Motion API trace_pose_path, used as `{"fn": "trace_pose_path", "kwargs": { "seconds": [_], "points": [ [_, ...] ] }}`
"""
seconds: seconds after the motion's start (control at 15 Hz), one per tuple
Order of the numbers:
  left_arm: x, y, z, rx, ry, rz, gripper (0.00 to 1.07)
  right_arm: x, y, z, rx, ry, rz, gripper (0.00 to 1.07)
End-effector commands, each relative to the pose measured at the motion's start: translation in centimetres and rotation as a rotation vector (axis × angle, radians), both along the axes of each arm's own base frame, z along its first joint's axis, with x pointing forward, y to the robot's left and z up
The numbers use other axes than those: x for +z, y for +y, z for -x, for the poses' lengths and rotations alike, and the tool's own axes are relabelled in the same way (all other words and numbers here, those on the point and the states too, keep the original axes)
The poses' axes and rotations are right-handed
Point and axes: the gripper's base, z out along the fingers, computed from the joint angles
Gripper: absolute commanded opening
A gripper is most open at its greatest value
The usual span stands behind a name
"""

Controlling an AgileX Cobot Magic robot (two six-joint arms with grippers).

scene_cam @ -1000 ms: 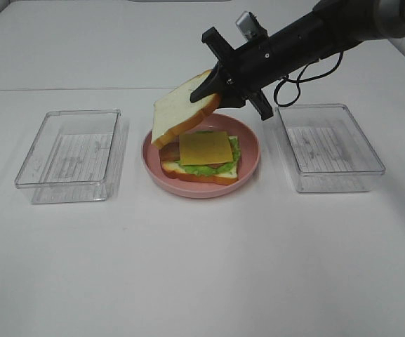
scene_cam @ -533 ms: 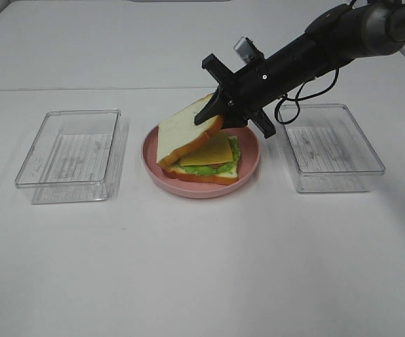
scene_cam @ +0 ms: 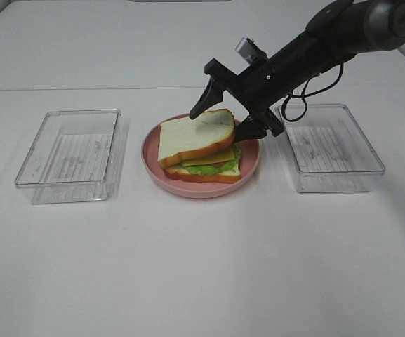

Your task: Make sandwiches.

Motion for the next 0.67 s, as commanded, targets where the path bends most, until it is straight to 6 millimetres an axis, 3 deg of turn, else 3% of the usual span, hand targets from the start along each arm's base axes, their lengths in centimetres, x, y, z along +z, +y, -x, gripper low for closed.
{"fn": "trace_pose_path", "kwargs": {
  "seconds": [0.07, 0.33, 0.67],
  "points": [
    [-0.1, -0.1, 0.2, -0.006, -0.021, 0.007, 0.98, 2.0, -0.5, 0.0, 0.05, -0.021, 0.074, 0.85],
    [-0.1, -0.1, 0.2, -0.005, -0.021, 0.006, 0.98, 4.8, -2.0, 0.1, 0.119, -0.03, 0.287, 0.85],
    [-0.1, -0.1, 0.2, -0.005, -0.021, 0.006, 0.98, 12.5, -4.5, -0.1, 0.023, -0.173, 0.534, 0.85]
  ]
}}
